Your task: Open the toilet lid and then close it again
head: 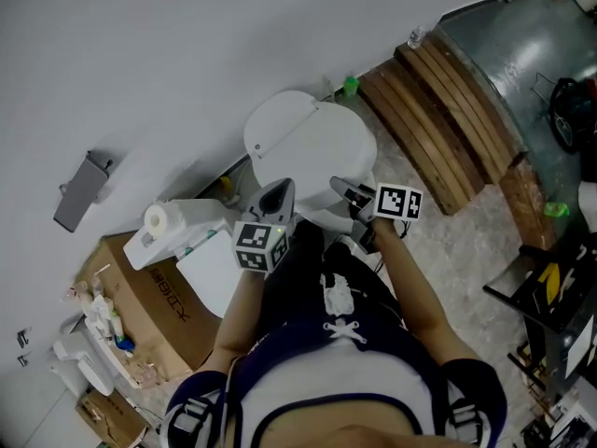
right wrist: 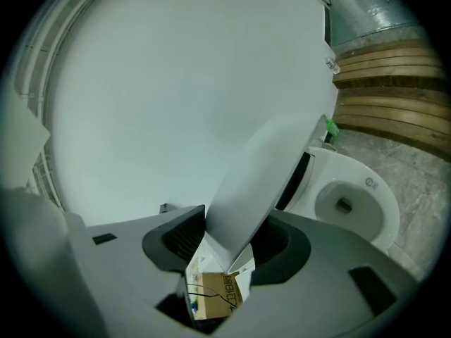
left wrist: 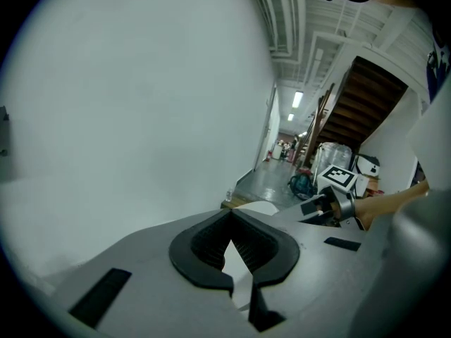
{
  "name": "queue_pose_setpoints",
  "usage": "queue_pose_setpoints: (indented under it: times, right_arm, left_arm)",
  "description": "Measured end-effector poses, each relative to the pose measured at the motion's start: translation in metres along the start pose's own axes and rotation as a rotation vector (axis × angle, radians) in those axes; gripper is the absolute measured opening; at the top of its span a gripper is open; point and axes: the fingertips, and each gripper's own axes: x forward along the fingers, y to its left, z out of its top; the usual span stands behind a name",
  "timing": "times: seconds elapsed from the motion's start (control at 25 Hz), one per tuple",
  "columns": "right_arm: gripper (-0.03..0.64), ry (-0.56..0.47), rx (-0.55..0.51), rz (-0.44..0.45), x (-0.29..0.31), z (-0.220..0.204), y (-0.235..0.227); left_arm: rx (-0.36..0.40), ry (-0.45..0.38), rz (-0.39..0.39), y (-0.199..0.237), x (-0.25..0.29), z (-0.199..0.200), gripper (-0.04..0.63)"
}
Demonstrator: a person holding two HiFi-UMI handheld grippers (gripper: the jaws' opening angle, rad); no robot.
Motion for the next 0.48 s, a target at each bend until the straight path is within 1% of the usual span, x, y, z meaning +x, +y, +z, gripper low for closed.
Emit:
queue_pose_setpoints:
  times: [0.2,0.48]
  right_arm:
    - [0.163,-0.006,0.030,-0.036,-0.009,-0.012,-0.019]
    - [0.172,0.002,0.056,-0.066,-0.019,-0.023,-0.035]
  left_arm:
    - [0.024,0.028,-0.015,-0.012,0.002,-0.009,0.006]
    - [0.027,0.090,-0.051,-0.033,0.006,-0.036,0.006]
